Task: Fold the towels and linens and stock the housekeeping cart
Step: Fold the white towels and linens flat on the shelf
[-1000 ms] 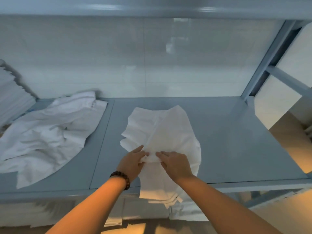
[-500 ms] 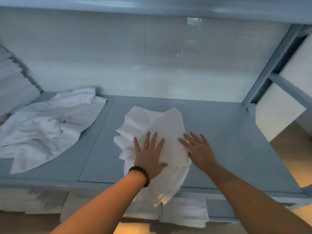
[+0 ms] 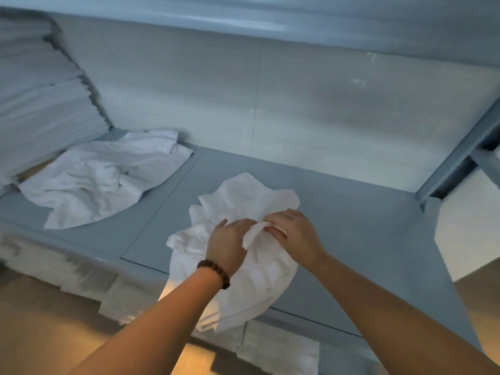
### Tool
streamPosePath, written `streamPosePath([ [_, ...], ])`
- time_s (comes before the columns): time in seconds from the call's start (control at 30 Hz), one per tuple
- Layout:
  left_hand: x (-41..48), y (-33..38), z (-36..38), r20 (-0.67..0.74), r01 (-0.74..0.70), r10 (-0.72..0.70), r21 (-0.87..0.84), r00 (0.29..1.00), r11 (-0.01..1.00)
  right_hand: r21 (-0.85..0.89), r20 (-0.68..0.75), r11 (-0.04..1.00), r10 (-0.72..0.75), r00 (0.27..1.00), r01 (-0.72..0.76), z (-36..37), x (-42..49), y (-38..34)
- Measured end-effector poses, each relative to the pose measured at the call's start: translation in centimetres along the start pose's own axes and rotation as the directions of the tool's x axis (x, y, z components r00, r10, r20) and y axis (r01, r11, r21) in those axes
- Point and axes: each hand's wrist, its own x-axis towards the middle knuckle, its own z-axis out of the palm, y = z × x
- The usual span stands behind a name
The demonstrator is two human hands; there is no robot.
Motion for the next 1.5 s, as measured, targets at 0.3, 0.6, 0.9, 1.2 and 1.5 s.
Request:
streamPosePath([
  [0.3, -1.9, -1.7, -9.6, -0.045, 0.082, -0.108, -0.394, 0.993, 0.915, 0.042, 0.028, 0.983, 0.176, 0.984, -0.177, 1.3, 2.6, 1.2],
  [0.6, -2.1, -6.6, -13.7, -0.133, 0.265, -0.355, -0.441, 0.926, 0.857, -0.067, 0.040, 0.963, 0.263, 0.964, -0.260, 1.5, 4.2, -0.9],
  [0.9, 1.8, -2.7, -10.5, -0.115, 0.199, -0.307, -0.545, 0.945, 0.815, -0.140, -0.258, 0.933, 0.290, 0.922, -0.333, -6.3, -0.4, -0.6],
  [1.2, 3.4, 2.4, -7.5, -0.049, 0.064, -0.089, -0.377, 0.995, 0.924, -0.144, -0.410, 0.920, 0.281, 0.868, -0.366, -11.9, -5.2, -2.7],
  [1.5, 2.8, 8.8, -5.2, 0.188, -0.141, 0.137, 0.007, 0.973, 0.990, -0.133, -0.362, 0.967, 0.156, 0.919, -0.217, -10.3, -2.8, -7.4],
])
